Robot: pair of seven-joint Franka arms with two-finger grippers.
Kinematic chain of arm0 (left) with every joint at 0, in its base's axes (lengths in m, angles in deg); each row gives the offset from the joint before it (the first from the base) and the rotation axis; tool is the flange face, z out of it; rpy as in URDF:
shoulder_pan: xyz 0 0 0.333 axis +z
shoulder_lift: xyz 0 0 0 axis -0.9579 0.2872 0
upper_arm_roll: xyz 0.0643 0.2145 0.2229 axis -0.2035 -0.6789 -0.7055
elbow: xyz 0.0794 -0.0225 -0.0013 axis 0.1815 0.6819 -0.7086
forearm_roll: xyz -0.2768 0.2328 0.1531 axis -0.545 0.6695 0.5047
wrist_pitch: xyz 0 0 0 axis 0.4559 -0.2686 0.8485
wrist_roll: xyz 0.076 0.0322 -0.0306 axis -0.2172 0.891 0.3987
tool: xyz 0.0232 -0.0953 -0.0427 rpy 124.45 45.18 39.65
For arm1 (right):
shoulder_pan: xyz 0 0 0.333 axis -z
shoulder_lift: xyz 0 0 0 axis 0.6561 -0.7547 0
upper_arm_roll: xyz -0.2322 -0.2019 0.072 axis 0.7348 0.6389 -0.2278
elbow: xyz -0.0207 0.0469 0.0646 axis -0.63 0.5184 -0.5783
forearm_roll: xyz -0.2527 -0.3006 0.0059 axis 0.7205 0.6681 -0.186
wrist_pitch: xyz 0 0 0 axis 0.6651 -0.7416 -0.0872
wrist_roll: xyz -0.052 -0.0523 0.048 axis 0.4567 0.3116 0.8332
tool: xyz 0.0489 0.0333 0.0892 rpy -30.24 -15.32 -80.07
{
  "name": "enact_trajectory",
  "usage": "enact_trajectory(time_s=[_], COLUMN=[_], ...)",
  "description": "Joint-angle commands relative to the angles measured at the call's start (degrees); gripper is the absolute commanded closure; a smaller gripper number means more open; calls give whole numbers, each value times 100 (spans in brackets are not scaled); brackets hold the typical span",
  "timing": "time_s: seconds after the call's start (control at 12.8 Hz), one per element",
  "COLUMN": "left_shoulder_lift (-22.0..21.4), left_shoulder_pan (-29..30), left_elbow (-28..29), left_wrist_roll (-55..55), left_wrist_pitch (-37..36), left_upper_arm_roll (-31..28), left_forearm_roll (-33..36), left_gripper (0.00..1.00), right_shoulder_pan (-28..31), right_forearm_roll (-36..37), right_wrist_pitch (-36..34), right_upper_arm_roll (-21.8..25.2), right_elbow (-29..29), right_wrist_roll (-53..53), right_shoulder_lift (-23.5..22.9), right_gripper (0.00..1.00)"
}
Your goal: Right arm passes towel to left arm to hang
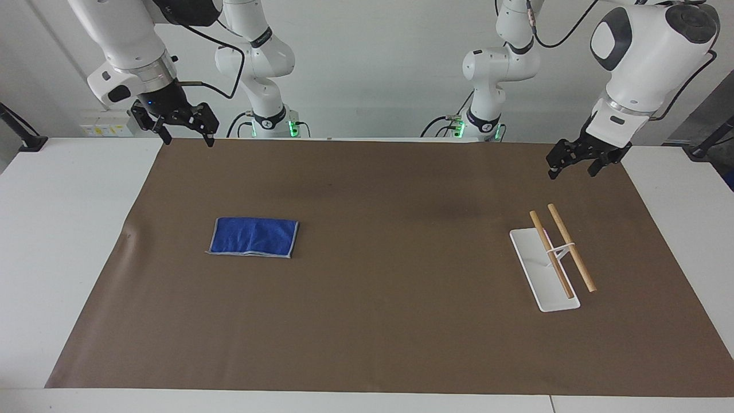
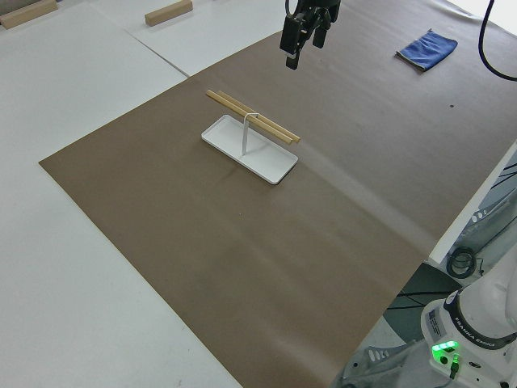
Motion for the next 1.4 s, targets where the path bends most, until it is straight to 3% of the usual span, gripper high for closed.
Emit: enact_trajectory(time_s=[0.0, 0.31, 0.47, 0.7, 1.32], left_shoulder_lift=[-174, -174, -174, -174, -174], left_shoulder_pan=[44, 44, 44, 44, 44], left_elbow=[193, 184, 193, 184, 184], left_wrist_roll=[-73, -82, -82, -73, -73], left_wrist_pitch=[52, 52, 52, 52, 52], left_upper_arm_roll=[0, 9, 0, 0, 0], left_forearm_roll=[-64, -64, -64, -64, -64], left_gripper=[0, 0, 0, 0, 0], right_shoulder_pan=[-75, -145, -136, -128, -172], right_forearm_roll=[64, 55, 46, 46, -15], right_wrist_pitch=[34, 489, 1269, 2403, 4909], right_upper_arm_roll=[88, 79, 79, 79, 70], right_elbow=[-67, 379, 1090, 1934, 3491], right_wrist_roll=[26, 35, -139, -237, -668], right_shoulder_lift=[-45, 130, 306, 210, -702], right_gripper=[0, 0, 0, 0, 0])
